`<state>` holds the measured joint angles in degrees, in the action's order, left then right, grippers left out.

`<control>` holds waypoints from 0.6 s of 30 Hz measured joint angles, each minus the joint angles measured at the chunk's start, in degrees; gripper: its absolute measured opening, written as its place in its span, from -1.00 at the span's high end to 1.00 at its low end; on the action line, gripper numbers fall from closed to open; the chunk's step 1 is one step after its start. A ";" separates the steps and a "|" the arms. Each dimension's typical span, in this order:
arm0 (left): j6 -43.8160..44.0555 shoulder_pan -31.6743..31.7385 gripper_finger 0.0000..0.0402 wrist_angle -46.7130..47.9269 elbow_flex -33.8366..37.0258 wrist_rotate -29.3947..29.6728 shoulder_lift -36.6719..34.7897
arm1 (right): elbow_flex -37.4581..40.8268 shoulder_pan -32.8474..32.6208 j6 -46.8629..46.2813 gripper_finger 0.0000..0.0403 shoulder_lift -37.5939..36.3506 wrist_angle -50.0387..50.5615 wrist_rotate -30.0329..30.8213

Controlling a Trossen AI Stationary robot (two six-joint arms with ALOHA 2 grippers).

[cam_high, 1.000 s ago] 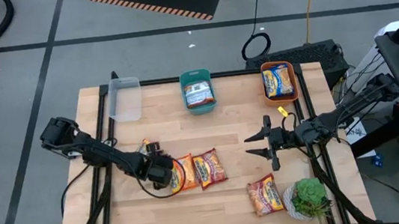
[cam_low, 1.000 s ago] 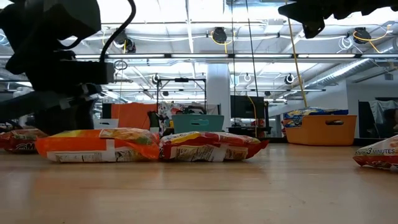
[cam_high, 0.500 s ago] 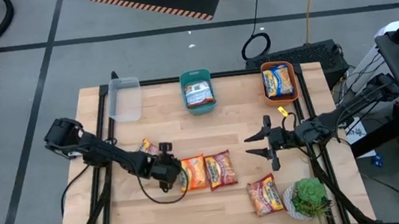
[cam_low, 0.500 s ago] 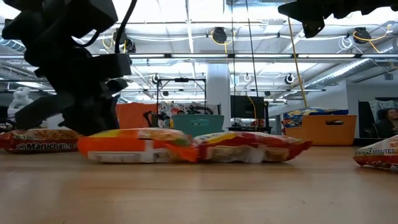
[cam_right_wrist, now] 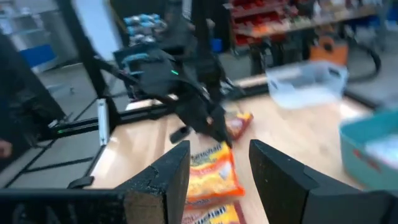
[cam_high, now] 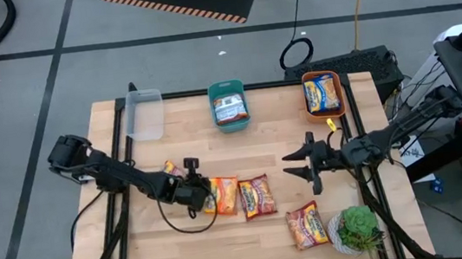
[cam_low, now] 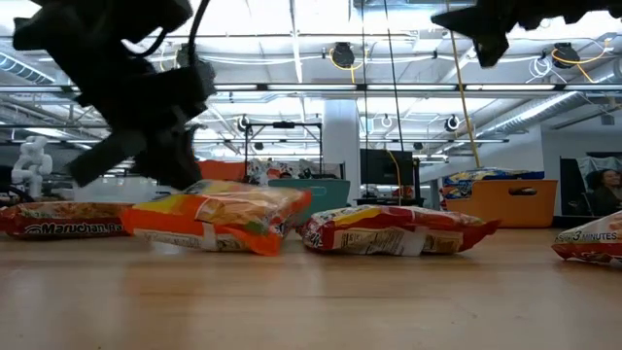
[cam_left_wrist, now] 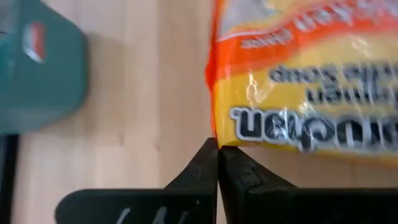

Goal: Sort Maruchan noodles
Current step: Put the orange noodle pack into the blue bin

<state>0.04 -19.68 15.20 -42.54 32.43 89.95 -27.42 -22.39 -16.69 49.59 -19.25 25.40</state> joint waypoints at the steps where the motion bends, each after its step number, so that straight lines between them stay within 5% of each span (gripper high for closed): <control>1: -0.34 0.00 0.99 0.55 -0.19 0.84 -0.51 | 0.00 0.41 -2.35 0.21 0.17 1.12 -0.10; 9: -3.86 -0.35 0.99 2.17 -2.33 6.30 -3.78 | -1.04 2.39 -9.97 0.21 7.57 3.12 -1.84; 18: -6.45 -1.07 1.00 1.39 -2.25 8.29 -5.03 | -10.11 5.51 -13.27 0.17 27.18 5.38 -4.10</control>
<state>-6.41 -20.75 16.59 -44.80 40.72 84.92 -37.53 -16.89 -29.97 76.77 -13.87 21.30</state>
